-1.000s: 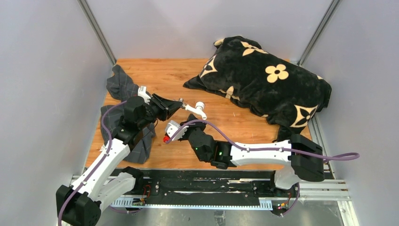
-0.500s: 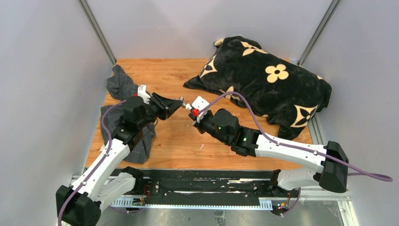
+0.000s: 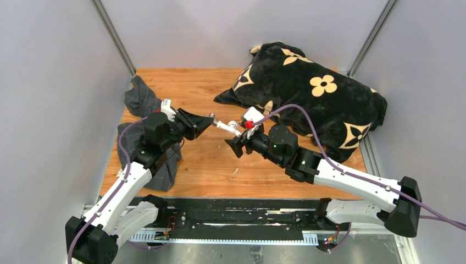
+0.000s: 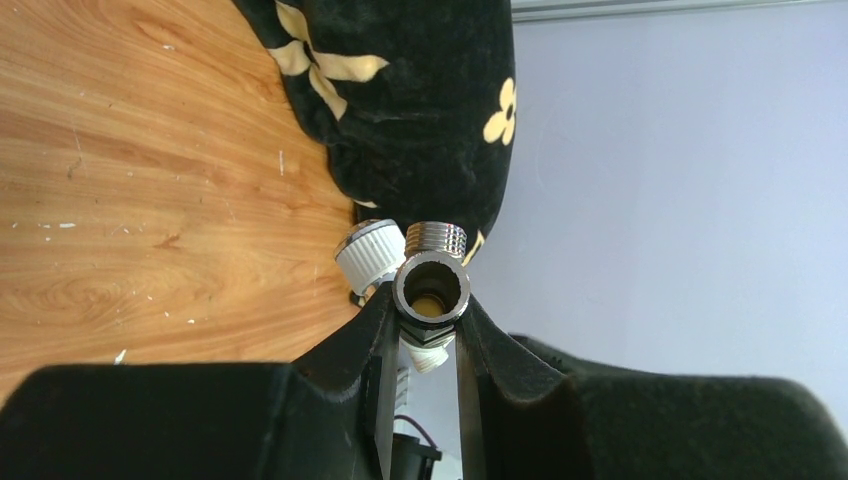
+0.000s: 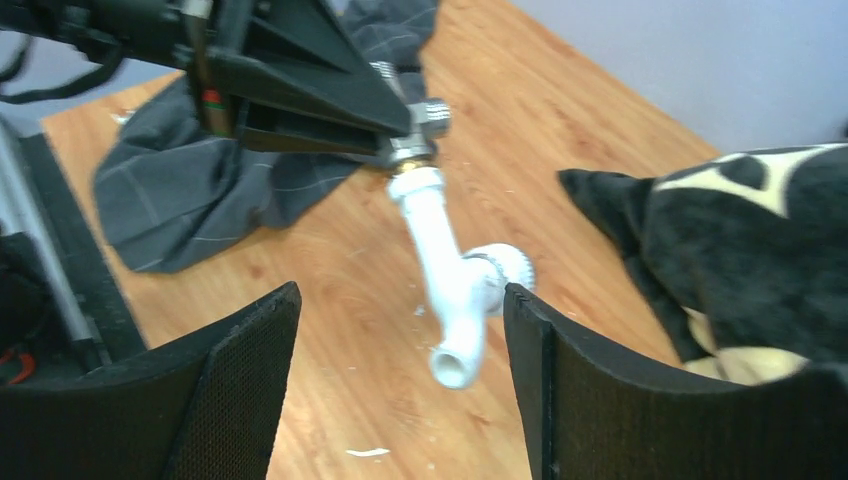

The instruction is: Install the water faucets

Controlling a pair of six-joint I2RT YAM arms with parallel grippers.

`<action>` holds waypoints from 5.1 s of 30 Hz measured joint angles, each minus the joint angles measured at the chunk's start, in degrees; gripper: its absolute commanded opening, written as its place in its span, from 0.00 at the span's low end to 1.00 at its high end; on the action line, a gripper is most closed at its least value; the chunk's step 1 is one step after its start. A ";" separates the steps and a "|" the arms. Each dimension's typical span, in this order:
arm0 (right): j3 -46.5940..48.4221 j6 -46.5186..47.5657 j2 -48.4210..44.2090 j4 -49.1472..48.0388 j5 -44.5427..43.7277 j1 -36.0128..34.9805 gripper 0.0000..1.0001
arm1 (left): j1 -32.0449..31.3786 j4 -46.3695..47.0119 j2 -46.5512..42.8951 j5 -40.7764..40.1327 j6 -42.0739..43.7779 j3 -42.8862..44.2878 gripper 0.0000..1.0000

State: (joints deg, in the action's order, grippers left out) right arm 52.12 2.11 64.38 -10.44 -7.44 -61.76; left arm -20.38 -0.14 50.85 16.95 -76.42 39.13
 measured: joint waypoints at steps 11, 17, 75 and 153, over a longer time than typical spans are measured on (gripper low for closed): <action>0.00 11.50 5.86 2.19 -4.26 1.40 0.69 | 0.00 -0.17 0.02 -0.04 -0.02 0.00 0.00; 4.37 13.68 12.39 3.72 -8.04 1.40 0.63 | 0.00 -0.83 0.35 -0.11 -0.04 0.00 0.00; 4.02 17.46 13.51 5.05 -10.14 -0.33 0.00 | -0.04 2.89 6.88 4.57 5.68 2.67 0.00; -22.38 -36.81 16.94 -70.90 26.38 5.64 0.71 | -0.07 3.72 -1.36 -4.70 -6.73 1.29 0.00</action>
State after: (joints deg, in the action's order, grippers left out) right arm 29.74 -34.70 81.32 -81.34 18.94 -56.12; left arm -20.45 3.57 49.50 12.25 -83.15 40.42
